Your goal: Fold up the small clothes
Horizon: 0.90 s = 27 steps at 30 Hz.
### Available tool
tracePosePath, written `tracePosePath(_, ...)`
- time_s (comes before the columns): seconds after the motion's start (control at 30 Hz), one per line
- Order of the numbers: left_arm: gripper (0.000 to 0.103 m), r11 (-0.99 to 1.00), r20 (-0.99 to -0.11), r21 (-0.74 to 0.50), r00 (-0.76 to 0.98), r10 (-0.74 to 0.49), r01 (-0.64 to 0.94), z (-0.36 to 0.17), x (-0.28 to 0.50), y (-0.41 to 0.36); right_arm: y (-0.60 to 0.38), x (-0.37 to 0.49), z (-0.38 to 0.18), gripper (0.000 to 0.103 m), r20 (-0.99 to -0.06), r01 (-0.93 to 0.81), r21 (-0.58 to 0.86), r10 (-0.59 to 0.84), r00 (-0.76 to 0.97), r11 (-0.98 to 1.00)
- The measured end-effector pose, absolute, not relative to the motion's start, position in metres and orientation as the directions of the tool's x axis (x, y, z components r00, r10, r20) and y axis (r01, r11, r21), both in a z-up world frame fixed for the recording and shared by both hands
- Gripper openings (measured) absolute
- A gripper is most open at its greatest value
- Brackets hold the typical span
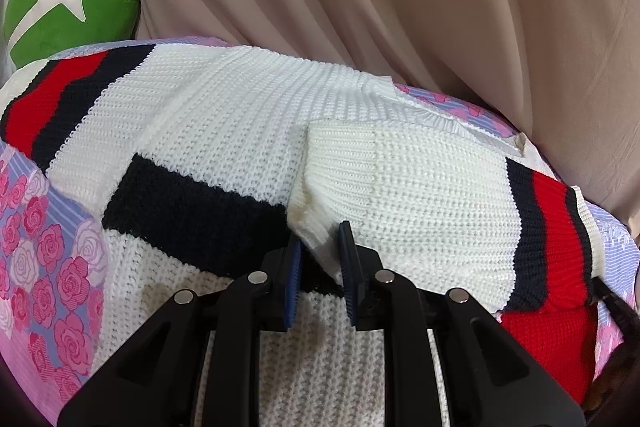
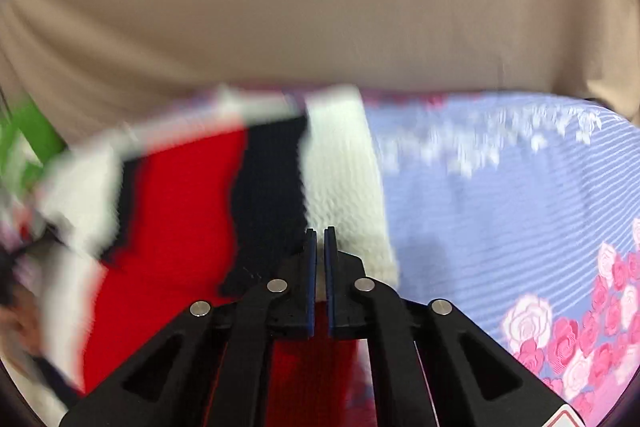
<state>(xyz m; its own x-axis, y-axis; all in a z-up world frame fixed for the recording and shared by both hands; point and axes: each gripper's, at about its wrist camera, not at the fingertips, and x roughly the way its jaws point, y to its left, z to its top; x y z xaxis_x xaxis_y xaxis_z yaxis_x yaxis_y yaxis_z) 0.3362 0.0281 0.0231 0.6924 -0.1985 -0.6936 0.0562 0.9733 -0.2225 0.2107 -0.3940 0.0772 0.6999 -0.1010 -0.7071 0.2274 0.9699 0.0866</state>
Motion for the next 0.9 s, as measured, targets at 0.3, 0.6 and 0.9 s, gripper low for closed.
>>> tracePosePath(0.3,0.020,0.970,-0.692,-0.238,0.691,-0.209,0.055,0.022,0.336,0.032,-0.392,0.224,0.076,0.000,-0.714,0.280,0.115,-0.116,0.691,0.953)
tracePosePath(0.6,0.066,0.896,-0.563,-0.409,0.820,-0.100,-0.171,0.063,0.313,0.136,-0.405,0.217,0.076,0.000,-0.688,0.278,0.233,-0.045,0.724,0.932)
tracePosePath(0.9,0.078,0.703,-0.670,-0.476,0.736,0.100,-0.528,0.055,0.348,0.380,-0.404,0.217,0.073,0.000,-0.689,0.281,0.216,-0.058,0.722,0.935)
